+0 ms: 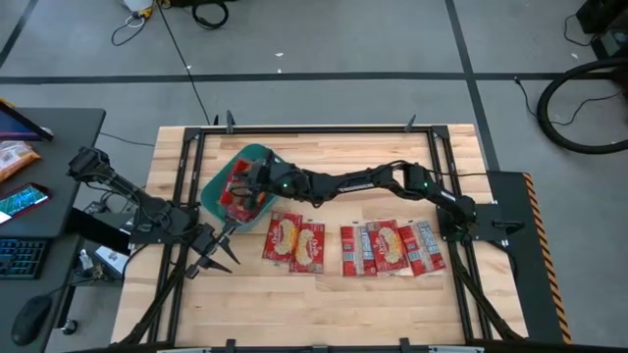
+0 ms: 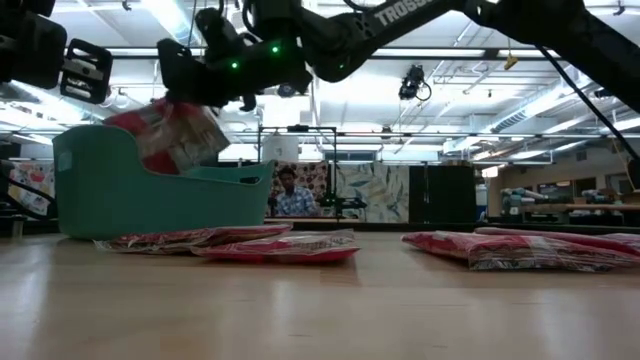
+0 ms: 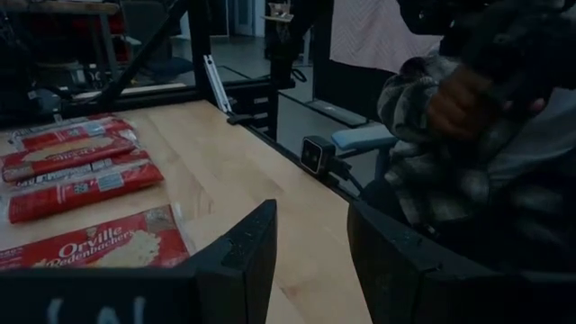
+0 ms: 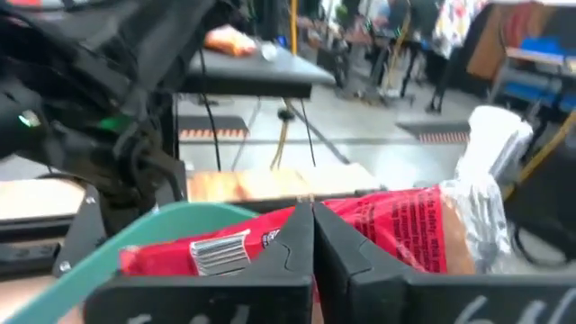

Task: Sort popcorn bags into baskets
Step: Put the red popcorn bag into the green bin

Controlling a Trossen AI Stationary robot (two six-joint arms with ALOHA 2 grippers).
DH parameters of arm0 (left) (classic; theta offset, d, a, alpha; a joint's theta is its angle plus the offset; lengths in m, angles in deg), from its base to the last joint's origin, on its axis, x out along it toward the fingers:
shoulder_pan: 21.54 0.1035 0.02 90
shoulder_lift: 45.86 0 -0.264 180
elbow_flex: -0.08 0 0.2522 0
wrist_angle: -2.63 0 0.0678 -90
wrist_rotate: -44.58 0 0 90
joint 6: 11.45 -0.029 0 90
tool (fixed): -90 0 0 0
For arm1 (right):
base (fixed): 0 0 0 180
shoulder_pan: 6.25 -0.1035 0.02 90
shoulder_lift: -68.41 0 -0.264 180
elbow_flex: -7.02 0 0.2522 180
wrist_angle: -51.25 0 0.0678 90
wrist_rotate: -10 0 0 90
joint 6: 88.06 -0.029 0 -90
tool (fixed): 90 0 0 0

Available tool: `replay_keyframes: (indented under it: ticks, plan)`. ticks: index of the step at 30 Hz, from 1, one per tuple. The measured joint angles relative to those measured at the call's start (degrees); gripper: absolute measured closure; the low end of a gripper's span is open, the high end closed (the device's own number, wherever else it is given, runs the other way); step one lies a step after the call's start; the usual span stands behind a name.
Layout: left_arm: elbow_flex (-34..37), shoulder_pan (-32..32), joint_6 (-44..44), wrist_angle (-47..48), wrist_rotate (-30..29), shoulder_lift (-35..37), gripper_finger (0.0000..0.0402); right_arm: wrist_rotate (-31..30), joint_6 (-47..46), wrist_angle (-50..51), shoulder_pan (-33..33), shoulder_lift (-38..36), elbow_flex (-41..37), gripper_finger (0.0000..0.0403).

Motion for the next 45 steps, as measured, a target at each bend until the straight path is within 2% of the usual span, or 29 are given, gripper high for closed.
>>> replay_keyframes:
  ticks: [4,11,17,22,28,35,45]
  plan:
    - [0.0,0.0,0.0,0.0,-0.1,0.0,0.0260,-0.1,-3.6,5.0,0.1,0.0,0.1,0.0387]
    - [0.0,0.0,-0.1,0.0,-0.2,0.0,0.0260,-0.2,-4.3,10.7,0.3,-0.1,0.1,0.0327]
    - [0.0,0.0,0.0,0.7,-3.5,0.0,0.0260,-0.1,-2.2,14.8,0.1,-3.1,0.0,0.0294]
    - [0.0,0.0,0.0,2.2,-6.1,0.0,0.0260,-0.2,0.0,24.2,-0.9,-8.2,0.0,0.0292]
    - [0.0,0.0,0.0,2.5,-9.2,0.0,0.0260,-0.6,-0.9,40.5,-2.3,-13.5,0.0,0.0293]
    - [0.0,0.0,0.0,2.5,-13.2,0.0,0.0260,-1.7,-5.7,55.2,-3.6,-14.3,0.0,0.0293]
    - [0.0,0.1,0.0,3.0,-15.6,0.0,0.0260,-3.7,-8.7,56.5,-6.6,-15.0,-6.9,0.0293]
